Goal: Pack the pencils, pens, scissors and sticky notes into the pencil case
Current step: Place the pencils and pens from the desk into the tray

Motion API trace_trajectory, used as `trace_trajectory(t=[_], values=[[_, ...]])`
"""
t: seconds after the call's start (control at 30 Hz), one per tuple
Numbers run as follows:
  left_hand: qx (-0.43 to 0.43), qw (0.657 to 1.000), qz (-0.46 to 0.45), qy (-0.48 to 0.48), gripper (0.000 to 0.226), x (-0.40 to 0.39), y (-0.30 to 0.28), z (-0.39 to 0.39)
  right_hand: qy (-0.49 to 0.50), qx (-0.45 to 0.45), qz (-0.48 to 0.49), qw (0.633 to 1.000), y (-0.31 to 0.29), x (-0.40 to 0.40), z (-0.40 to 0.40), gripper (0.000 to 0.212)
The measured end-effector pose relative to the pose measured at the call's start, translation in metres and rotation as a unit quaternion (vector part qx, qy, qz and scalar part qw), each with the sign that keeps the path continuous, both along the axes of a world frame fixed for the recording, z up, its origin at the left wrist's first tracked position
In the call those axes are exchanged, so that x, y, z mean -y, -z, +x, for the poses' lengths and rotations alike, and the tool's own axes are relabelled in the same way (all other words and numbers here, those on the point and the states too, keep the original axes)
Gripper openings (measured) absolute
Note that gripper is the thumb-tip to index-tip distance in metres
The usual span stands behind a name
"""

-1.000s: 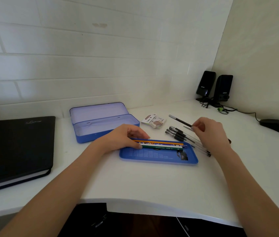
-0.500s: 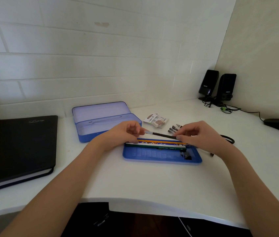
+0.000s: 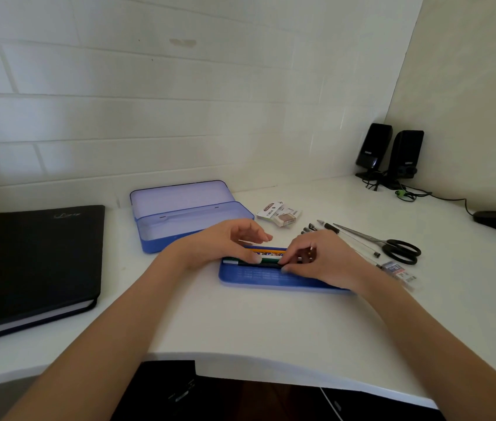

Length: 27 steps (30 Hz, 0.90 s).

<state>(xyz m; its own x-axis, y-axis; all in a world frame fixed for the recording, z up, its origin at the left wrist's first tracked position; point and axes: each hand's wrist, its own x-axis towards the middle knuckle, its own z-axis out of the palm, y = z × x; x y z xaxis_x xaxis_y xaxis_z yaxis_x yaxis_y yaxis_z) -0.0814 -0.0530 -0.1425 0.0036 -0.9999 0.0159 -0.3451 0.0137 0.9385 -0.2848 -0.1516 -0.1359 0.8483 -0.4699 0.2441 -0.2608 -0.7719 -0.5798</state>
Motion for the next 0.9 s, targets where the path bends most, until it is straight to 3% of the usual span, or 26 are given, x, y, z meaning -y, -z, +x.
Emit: trace_trajectory(t=[0.23,0.3,0.4,0.53,0.9], values=[[0.048,0.999,-0.019,-0.01,0.039,0.0,0.002,0.001,0.01,0.009,-0.001,1.0,-0.003,0.001,0.0,0.006],[0.05,0.999,-0.019,-0.011,0.039,0.001,0.002,0.001,0.065,0.055,0.003,0.996,-0.008,0.01,-0.006,0.005],[0.046,0.999,-0.016,-0.011,0.039,0.0,0.002,0.0,0.231,0.096,-0.067,0.966,-0.017,0.031,-0.025,0.006],[0.037,0.999,-0.016,-0.009,0.039,0.0,0.002,0.0,0.394,0.011,-0.095,0.914,-0.013,0.054,-0.049,0.011],[0.035,0.999,-0.013,-0.011,0.038,-0.001,0.002,0.001,0.433,-0.093,-0.11,0.89,-0.005,0.06,-0.046,0.018]])
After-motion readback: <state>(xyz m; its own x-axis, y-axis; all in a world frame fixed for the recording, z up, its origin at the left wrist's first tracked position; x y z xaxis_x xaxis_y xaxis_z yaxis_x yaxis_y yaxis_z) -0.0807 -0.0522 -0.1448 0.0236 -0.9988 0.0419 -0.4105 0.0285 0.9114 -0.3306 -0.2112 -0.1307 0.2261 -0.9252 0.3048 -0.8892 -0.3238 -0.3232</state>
